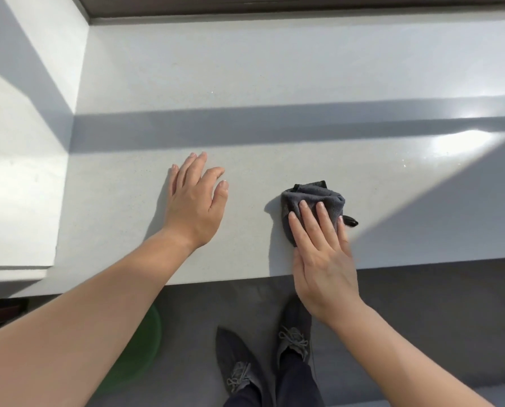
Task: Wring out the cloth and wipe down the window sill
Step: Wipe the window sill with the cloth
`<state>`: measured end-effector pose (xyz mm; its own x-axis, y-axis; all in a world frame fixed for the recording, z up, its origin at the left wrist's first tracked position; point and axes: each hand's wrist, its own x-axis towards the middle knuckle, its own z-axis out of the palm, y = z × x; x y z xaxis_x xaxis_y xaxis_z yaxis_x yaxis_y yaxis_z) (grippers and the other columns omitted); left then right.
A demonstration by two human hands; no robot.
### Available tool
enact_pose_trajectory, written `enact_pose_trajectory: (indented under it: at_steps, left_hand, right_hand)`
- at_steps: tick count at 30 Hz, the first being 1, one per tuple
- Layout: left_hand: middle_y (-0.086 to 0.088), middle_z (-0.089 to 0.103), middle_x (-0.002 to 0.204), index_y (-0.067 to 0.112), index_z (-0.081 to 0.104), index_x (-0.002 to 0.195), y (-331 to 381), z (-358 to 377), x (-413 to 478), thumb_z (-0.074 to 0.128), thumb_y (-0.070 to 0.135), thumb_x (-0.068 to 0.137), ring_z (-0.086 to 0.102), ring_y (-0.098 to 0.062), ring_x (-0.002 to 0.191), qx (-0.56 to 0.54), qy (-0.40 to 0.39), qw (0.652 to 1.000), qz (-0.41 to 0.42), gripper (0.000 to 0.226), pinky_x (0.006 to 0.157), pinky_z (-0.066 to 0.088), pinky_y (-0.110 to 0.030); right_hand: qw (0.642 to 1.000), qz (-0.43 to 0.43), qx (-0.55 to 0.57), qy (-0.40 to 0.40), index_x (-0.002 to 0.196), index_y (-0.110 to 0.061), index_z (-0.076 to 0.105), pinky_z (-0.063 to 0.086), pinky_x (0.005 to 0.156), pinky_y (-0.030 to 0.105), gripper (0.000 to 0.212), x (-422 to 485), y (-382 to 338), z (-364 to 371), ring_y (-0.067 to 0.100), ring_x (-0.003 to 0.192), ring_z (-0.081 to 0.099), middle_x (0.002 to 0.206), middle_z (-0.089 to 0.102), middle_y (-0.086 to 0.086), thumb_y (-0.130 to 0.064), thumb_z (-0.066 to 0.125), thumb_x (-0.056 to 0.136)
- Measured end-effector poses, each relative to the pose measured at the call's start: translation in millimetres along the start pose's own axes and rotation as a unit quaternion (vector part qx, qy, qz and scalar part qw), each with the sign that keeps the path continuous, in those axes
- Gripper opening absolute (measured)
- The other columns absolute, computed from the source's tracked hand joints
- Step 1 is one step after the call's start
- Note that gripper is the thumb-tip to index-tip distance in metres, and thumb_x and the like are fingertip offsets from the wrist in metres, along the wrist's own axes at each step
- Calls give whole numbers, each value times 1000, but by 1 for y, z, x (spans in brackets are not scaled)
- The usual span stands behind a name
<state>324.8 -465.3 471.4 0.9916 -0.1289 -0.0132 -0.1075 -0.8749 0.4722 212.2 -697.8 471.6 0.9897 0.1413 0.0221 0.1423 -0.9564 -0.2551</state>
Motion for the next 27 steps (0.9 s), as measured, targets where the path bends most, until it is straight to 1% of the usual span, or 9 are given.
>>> enact_pose_trajectory:
  at_steps: [4,7,10,13,17,19,24,26,27]
  left_hand:
    - [-11,32,158,18,51,135,16,7,-2,25,42,100,14,-22,151,-4,6,1000,1,50,122,-3,-51]
    - [-11,33,158,18,52,134,28,16,-6,26,41,100,15,-22,151,-9,9,1000,23,49,122,-2,-51]
    - [-11,30,160,18,51,136,36,22,-5,25,41,100,13,-23,152,16,24,1000,11,50,122,-2,-52]
    - [-9,27,162,18,49,139,43,23,3,22,43,100,10,-21,152,21,25,999,12,53,122,-7,-46]
    - [-6,21,164,19,44,144,51,25,20,21,45,99,6,-18,153,18,11,1000,-1,56,123,-9,-41]
    - [-6,19,165,20,41,146,57,28,27,21,45,99,4,-18,153,28,7,999,-21,58,123,-7,-44]
    - [-3,16,166,23,35,151,69,29,28,23,41,98,2,-17,153,57,21,997,-42,57,123,-5,-44]
    - [-3,8,167,26,26,155,73,27,27,23,41,98,-3,-17,154,62,20,997,-48,59,123,-6,-44]
    - [-3,4,168,27,20,157,74,27,27,23,42,98,-7,-17,153,73,17,996,-53,60,123,-8,-44]
  right_hand:
    - [997,-72,18,-23,155,-17,35,19,121,55,62,-13,-16,4,25,155,11,166,23,2,-22,49,94]
    - [998,-39,44,-1,154,-17,36,19,122,53,69,-4,-11,-5,28,155,11,165,24,9,-30,55,90]
    - [999,-34,12,-8,156,-15,30,17,122,57,63,3,-23,0,35,155,4,166,16,15,-35,47,99]
    - [999,-47,-5,-13,157,-15,29,17,122,56,57,5,-8,2,34,155,4,166,16,13,-31,39,103]
    - [997,81,-11,15,157,-13,29,15,122,56,59,30,65,-19,33,155,5,167,15,12,-28,37,100]
    - [993,113,1,16,157,-13,26,8,124,55,61,48,68,-23,32,155,2,167,13,10,-28,38,99]
    - [995,-94,0,-22,158,-17,25,10,124,54,66,52,36,-8,24,156,1,168,11,3,-22,48,97]
    - [996,-89,-6,-18,158,-19,27,10,124,51,62,62,67,-18,22,156,3,168,13,2,-22,45,98]
    - [999,-46,-8,-9,158,-19,27,9,125,50,61,72,84,-23,23,155,3,168,14,2,-22,44,99]
